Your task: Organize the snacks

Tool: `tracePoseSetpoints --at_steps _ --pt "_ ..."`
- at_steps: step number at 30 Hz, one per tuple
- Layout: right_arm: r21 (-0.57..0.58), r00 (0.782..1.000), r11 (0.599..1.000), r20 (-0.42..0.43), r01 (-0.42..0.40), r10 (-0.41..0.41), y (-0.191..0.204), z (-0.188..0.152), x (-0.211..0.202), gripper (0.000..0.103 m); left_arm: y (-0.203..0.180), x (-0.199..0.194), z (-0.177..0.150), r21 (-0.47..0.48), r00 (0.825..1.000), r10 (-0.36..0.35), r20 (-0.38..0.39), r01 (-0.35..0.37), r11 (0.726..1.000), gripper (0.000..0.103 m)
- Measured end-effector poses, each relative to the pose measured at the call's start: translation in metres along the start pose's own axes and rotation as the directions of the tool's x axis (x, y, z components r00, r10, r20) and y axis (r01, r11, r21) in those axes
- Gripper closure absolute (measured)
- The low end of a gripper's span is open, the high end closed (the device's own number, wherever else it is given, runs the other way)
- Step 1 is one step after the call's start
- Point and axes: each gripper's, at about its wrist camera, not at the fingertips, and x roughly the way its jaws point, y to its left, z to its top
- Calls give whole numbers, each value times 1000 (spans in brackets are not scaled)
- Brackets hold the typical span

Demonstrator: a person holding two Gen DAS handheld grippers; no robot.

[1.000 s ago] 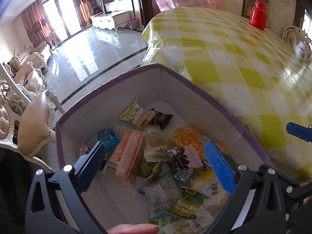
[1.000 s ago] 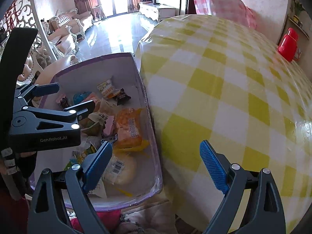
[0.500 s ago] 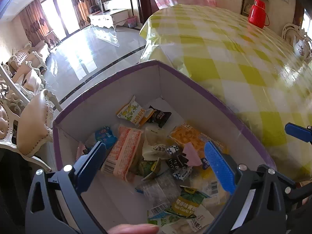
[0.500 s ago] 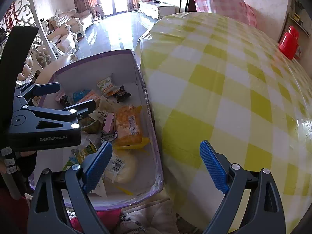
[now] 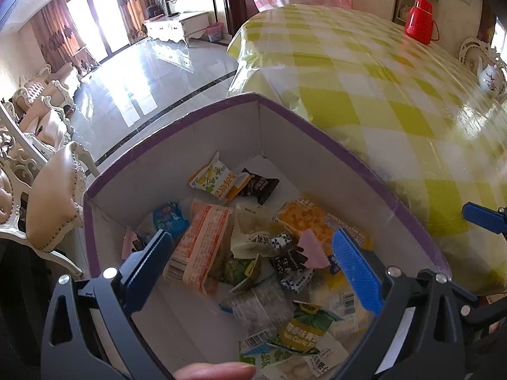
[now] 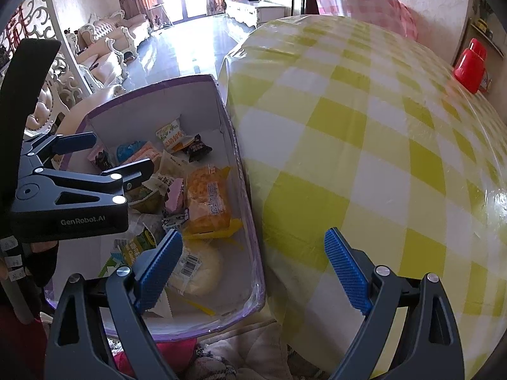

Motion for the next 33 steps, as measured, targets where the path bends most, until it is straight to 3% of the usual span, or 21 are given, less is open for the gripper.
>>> tracePoseSetpoints --at_steps 21,26,33 --pt "-3 1000 1000 0 0 0 0 0 0 15 5 5 1 -15 1000 -17 -18 16 1000 2" --pt "-6 1000 1000 0 0 0 0 0 0 15 6 3 0 -27 1000 24 7 -24 999 2" --pt "-16 1000 1000 -3 0 0 2 0 -1 15 12 6 1 -51 1000 -8 -15 7 999 2"
